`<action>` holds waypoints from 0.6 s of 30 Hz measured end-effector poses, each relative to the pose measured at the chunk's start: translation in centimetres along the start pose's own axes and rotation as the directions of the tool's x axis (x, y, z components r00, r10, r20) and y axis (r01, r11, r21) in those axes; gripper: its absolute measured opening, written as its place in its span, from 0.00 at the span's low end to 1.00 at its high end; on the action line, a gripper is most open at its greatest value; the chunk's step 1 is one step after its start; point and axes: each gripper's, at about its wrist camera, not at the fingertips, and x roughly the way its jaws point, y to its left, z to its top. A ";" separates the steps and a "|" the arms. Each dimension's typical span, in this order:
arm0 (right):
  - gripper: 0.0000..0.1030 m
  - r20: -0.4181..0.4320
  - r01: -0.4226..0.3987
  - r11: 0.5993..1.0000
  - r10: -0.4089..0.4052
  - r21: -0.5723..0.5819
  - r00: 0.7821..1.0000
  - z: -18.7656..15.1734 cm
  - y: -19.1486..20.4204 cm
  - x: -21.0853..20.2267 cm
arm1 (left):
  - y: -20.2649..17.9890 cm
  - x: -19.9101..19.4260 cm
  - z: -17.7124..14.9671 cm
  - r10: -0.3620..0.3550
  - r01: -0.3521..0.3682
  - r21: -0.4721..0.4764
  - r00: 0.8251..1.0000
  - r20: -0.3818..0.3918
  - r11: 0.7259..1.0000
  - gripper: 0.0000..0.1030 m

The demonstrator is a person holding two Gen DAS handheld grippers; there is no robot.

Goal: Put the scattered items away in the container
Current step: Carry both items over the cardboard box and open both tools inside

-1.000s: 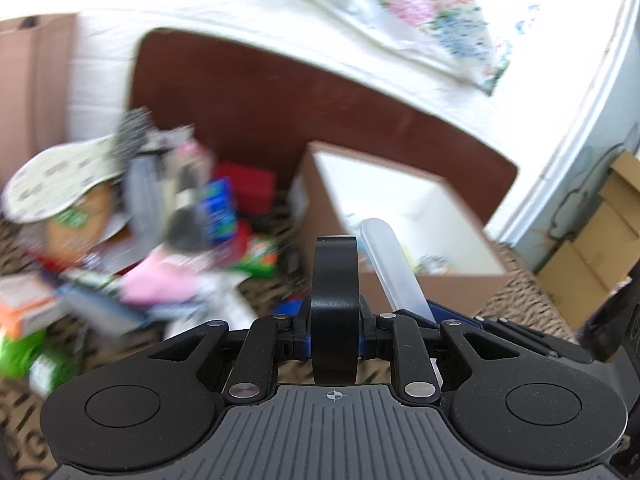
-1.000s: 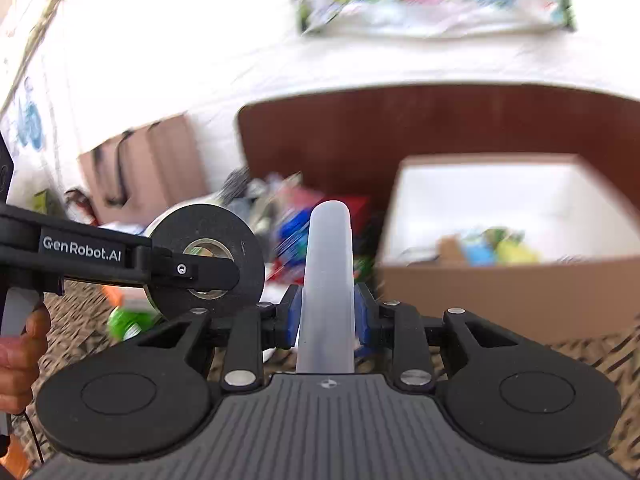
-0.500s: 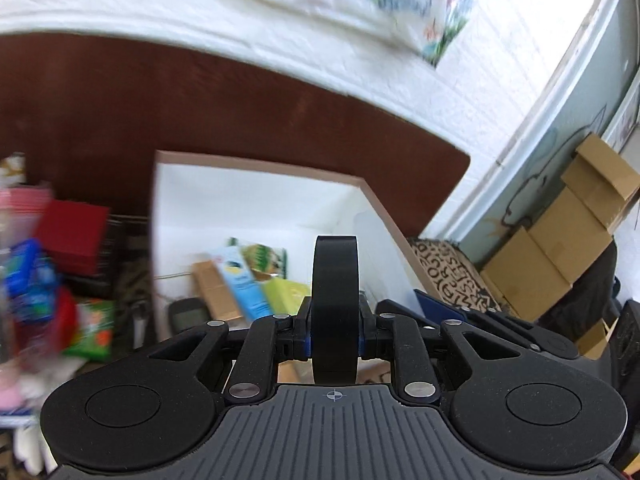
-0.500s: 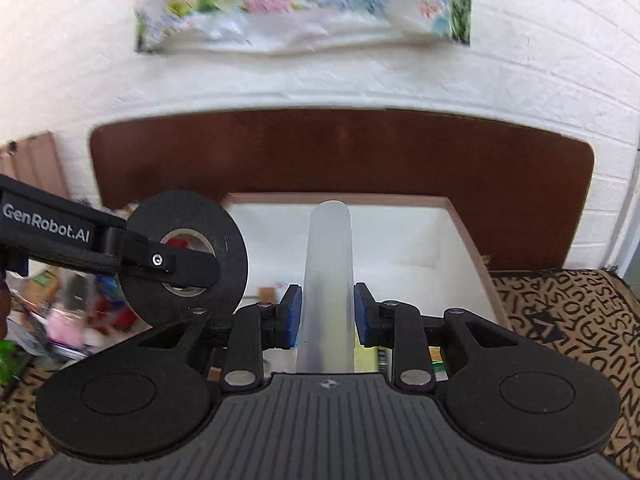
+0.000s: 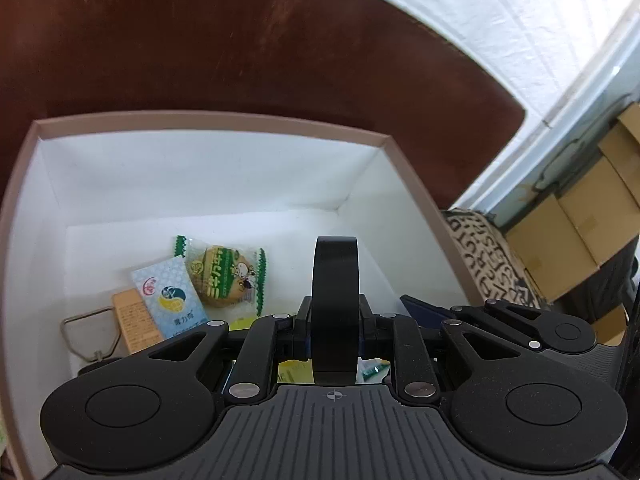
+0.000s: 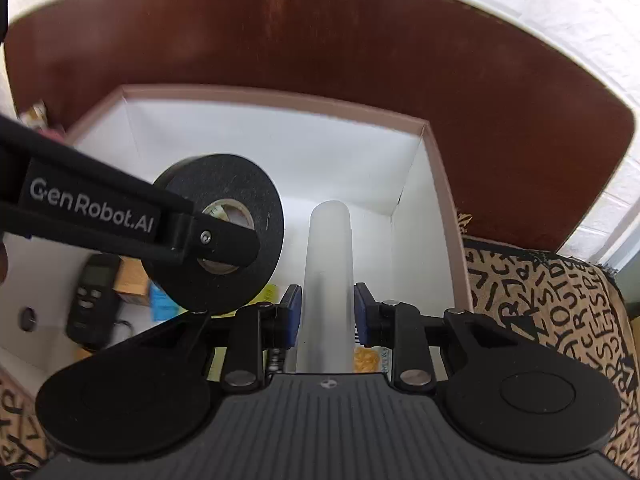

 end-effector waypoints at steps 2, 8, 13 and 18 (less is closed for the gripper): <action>0.30 -0.038 0.007 0.999 -0.008 -0.033 0.999 0.4 0.1 1.2 | 0.2 0.9 0.3 0.010 -0.010 0.006 1.000 -0.007 1.000 0.16; 0.30 -0.112 0.015 0.998 -0.022 -0.064 0.993 1.0 0.2 2.5 | 0.3 2.2 0.9 0.035 -0.035 0.020 0.999 -0.006 0.999 0.35; 0.45 -0.115 0.008 0.999 -0.014 -0.052 0.993 0.3 0.4 1.8 | -0.3 -0.4 0.9 0.002 -0.005 0.030 0.995 0.102 1.000 0.85; 0.79 -0.061 -0.060 0.998 0.059 -0.019 0.996 0.1 0.8 -0.3 | -1.1 -3.0 1.1 0.025 -0.043 0.085 0.981 0.193 0.995 0.94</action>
